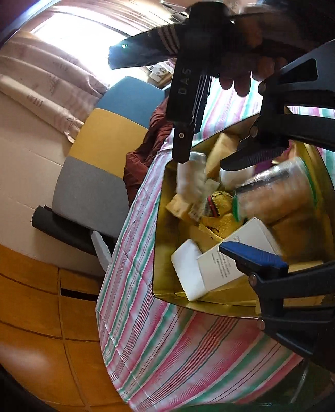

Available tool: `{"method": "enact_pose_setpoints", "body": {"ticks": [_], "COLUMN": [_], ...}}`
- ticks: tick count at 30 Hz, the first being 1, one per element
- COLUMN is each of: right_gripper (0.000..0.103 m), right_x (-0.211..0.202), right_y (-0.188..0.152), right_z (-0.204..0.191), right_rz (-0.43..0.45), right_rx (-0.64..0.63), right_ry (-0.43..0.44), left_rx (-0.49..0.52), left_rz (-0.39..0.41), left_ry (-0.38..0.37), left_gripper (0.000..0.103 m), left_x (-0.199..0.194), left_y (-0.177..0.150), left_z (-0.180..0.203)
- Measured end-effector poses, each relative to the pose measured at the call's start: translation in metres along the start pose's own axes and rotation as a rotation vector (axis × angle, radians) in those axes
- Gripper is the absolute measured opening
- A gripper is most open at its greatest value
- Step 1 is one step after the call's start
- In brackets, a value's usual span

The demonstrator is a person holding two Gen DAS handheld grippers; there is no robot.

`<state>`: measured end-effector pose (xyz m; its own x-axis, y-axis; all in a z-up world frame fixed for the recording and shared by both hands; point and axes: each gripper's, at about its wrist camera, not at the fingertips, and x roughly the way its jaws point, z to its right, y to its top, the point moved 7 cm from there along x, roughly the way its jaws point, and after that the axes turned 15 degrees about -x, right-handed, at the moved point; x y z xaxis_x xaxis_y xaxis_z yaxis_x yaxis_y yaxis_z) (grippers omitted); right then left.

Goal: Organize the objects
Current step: 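Carry the packet over the tray with left tool while right carries the sock, then open both tools to drop the sock and cracker packet into the tray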

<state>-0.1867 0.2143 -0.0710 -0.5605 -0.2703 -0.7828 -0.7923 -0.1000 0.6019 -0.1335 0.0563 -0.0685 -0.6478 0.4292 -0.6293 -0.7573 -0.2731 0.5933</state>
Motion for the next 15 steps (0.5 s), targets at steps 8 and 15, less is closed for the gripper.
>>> {"method": "enact_pose_setpoints", "body": {"ticks": [8,15], "right_gripper": [0.079,0.08], "right_x": [-0.009,-0.033], "right_y": [-0.033,-0.058], "right_z": [-0.002,-0.005], "right_rz": [-0.014,0.018], "right_rx": [-0.023,-0.042], "right_ry": [-0.043,-0.13], "left_rx": [0.044,0.099], "left_rz": [0.04,0.122], "left_ry": [0.102,0.179], "left_gripper": [0.062,0.078], "left_x": [-0.011,-0.036], "left_y": [-0.013,-0.016], "left_z": [-0.011,-0.011]}}
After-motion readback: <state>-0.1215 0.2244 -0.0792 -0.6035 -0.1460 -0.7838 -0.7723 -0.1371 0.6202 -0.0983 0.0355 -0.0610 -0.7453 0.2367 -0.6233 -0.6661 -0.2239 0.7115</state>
